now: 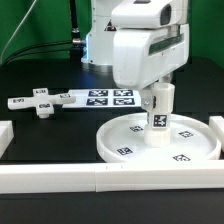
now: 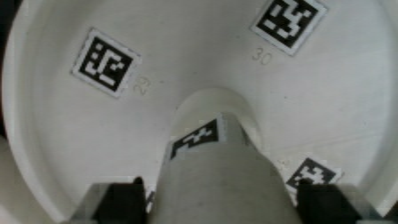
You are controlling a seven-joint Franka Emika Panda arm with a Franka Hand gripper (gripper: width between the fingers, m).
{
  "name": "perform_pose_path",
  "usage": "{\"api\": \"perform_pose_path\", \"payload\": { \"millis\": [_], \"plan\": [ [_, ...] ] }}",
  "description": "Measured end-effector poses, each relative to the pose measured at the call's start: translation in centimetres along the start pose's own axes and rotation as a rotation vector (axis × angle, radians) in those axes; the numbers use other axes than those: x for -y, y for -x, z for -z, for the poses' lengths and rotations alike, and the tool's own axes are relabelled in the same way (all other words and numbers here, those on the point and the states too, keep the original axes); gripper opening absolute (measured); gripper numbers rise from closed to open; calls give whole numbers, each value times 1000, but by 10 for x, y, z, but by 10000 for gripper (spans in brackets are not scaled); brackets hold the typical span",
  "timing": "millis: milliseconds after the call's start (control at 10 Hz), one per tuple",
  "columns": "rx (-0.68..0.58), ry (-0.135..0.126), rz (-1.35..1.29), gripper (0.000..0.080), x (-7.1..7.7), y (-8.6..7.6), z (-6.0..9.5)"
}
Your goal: Assemble round table
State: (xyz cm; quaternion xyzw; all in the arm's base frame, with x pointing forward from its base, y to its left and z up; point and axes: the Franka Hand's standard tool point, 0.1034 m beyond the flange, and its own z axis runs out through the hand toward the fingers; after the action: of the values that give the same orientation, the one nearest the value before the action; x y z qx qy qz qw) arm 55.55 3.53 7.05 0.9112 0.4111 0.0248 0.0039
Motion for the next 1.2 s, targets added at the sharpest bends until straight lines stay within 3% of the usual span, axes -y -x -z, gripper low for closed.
{"api": "perform_pose_path", "payload": {
  "millis": [400,900,1200],
  "plan": [
    [-15,-25,-430,409,2,0,-1],
    [-22,-32,-696,409,2,-1,-1],
    [-29,-69,-1016,409,2,1,-2]
  ]
}}
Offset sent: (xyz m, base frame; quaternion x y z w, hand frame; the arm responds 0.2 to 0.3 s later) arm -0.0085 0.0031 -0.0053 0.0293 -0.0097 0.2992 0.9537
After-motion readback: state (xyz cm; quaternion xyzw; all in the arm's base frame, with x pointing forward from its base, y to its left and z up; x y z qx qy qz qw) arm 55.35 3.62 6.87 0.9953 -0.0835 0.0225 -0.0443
